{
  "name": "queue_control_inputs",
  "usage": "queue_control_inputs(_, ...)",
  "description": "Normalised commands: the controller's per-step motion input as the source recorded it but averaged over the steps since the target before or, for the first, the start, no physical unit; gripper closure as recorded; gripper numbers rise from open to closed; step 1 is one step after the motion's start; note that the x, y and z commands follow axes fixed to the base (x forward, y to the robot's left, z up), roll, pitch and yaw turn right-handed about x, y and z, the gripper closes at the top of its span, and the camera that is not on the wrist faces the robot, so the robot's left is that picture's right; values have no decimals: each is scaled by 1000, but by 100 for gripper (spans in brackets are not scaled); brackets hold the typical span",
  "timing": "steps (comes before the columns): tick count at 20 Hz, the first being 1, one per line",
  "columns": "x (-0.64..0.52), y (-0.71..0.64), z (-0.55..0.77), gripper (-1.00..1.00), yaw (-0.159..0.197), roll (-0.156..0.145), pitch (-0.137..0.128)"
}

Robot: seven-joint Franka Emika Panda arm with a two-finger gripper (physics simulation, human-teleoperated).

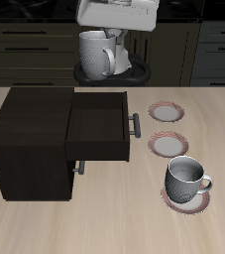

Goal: Place the porcelain mug that is in the drawer onto the middle plate relative to the robot

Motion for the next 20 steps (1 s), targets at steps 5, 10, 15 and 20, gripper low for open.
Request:
queue_control_inputs(5,11,407,-34,100,-74,11,-5)
queue_control_inputs(10,-141,754,-87,100,-56,75,17)
queue_control_inputs(15,-130,609,-100,100,-18,61,10)
queue_control_inputs(20,-61,477,-147,100,-43,31,22)
